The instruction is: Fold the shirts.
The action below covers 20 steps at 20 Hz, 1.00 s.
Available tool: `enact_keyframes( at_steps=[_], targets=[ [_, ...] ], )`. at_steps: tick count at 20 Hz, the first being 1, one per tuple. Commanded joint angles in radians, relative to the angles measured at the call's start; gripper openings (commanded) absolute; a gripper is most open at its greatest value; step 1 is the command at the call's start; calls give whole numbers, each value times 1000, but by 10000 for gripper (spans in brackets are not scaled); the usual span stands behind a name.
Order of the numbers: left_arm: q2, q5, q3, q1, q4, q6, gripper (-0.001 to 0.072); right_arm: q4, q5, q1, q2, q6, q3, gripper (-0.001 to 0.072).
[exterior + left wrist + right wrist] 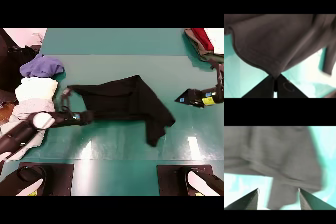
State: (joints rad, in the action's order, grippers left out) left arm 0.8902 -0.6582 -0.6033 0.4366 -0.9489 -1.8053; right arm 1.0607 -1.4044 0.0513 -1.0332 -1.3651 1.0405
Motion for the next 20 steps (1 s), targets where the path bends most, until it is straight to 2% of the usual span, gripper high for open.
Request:
enact_keyframes(
  at_steps=[1,4,8,12,14,16,20],
  targets=[
    [-127,-121,-1,-161,-101,10,25,94,-10,3,33,-47,-119,555],
    [-131,-169,-1,-177,-104,53,25,7,7,34,69,-72,-297,554],
    [-131,-172,-1,-177,-103,52,25,-154,59,37,124,-103,-500,552],
    [-131,-172,-1,-177,-98,51,25,-153,142,-69,183,-232,-640,551],
    [-131,-172,-1,-177,-98,51,25,-153,216,-120,203,-279,-682,438],
    [-131,-172,-1,-177,-95,52,25,-153,285,-169,209,-327,-698,438],
    [-131,-174,-1,-177,-94,52,25,-183,401,-247,140,-347,-697,439]
  ],
)
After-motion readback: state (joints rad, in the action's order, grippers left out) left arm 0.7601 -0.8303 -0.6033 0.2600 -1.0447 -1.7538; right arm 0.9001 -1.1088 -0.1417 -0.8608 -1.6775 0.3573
